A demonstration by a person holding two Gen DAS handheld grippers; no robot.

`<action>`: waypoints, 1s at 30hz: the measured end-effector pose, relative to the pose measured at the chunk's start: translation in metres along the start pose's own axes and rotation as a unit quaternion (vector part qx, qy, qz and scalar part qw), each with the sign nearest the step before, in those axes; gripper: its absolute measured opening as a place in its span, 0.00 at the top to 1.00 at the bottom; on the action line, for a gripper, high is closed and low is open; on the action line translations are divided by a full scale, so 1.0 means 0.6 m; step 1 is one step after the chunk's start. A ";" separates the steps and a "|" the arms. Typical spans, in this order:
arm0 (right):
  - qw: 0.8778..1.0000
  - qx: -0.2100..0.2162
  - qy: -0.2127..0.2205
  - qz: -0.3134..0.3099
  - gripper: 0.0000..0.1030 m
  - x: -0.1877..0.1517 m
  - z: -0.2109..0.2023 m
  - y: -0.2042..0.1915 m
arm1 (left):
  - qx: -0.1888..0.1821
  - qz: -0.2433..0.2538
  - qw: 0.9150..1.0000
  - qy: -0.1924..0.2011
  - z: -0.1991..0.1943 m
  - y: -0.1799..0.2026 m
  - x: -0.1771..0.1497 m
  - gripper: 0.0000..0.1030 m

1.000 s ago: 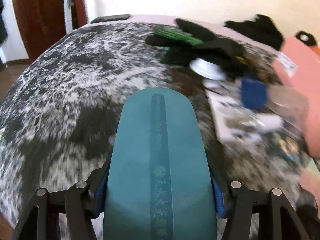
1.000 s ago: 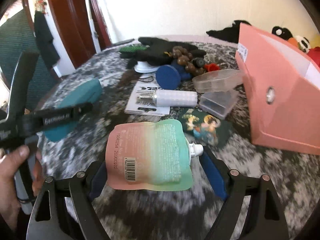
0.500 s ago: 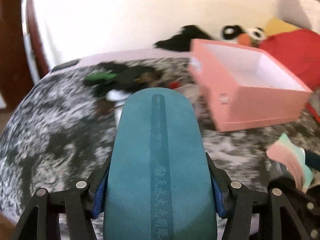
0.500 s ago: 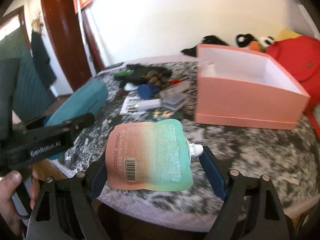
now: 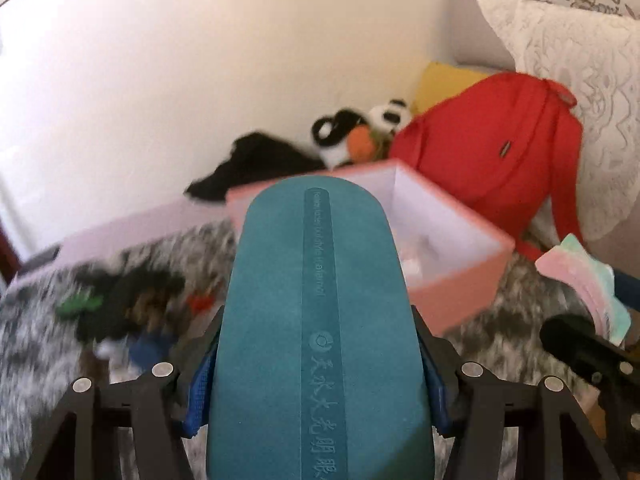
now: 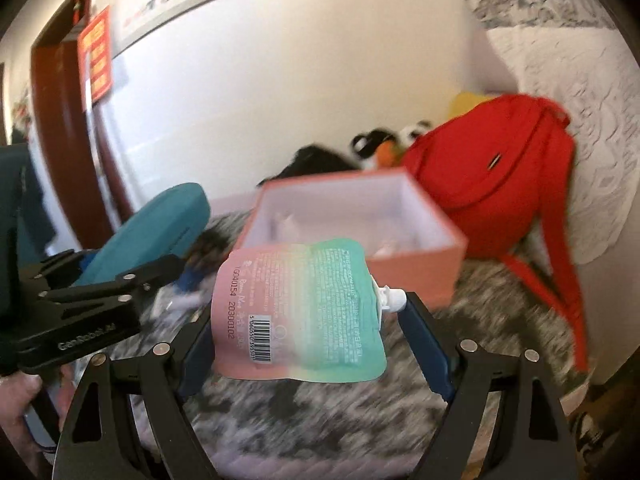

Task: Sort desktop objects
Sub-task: 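Carry both items over the pink box and open both tools to drop them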

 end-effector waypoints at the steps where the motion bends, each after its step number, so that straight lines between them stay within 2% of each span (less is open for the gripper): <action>1: 1.000 -0.006 0.004 -0.002 0.15 0.018 0.017 0.011 | -0.001 0.002 1.000 0.001 0.020 0.006 0.017 0.34; 7: 0.999 -0.030 0.010 -0.006 0.15 0.099 0.144 0.065 | -0.001 0.002 1.000 -0.014 0.175 -0.001 0.074 0.34; 9: 0.999 -0.031 0.000 -0.006 0.15 0.107 0.209 0.074 | -0.001 -0.001 1.000 -0.023 0.218 -0.005 0.072 0.34; 11: 0.999 -0.028 -0.024 -0.017 0.14 0.103 0.279 0.075 | 0.001 -0.004 0.999 -0.052 0.271 -0.014 0.059 0.33; 13: 0.998 -0.031 -0.046 -0.028 0.13 0.094 0.342 0.080 | 0.011 -0.012 0.997 -0.071 0.319 -0.030 0.050 0.23; 14: 0.997 -0.039 -0.056 -0.031 0.11 0.089 0.367 0.086 | 0.016 -0.020 0.997 -0.069 0.331 -0.041 0.050 0.21; 16: 0.996 -0.050 -0.069 -0.035 0.05 0.082 0.407 0.096 | 0.021 -0.039 0.997 -0.065 0.343 -0.062 0.053 0.09; 22: 0.995 -0.057 -0.067 -0.052 0.01 0.081 0.421 0.097 | 0.032 -0.072 0.995 -0.053 0.320 -0.116 0.065 0.06; 27: 0.997 -0.036 -0.046 -0.056 0.01 0.087 0.350 0.038 | 0.069 -0.083 0.994 -0.031 0.213 -0.191 0.052 0.06; 30: 0.997 -0.005 -0.039 -0.064 0.00 0.072 0.293 -0.028 | 0.099 -0.085 0.991 -0.030 0.131 -0.245 0.012 0.05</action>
Point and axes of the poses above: each gripper's, at about its wrist camera, not at the fingertips, and z roughly the way its jaws point, y to its right, x to its top, the point moved 9 cm from there along z, roughly the way its jaws point, and after that the axes turned 14 degrees about y, right-handed, at the moved point
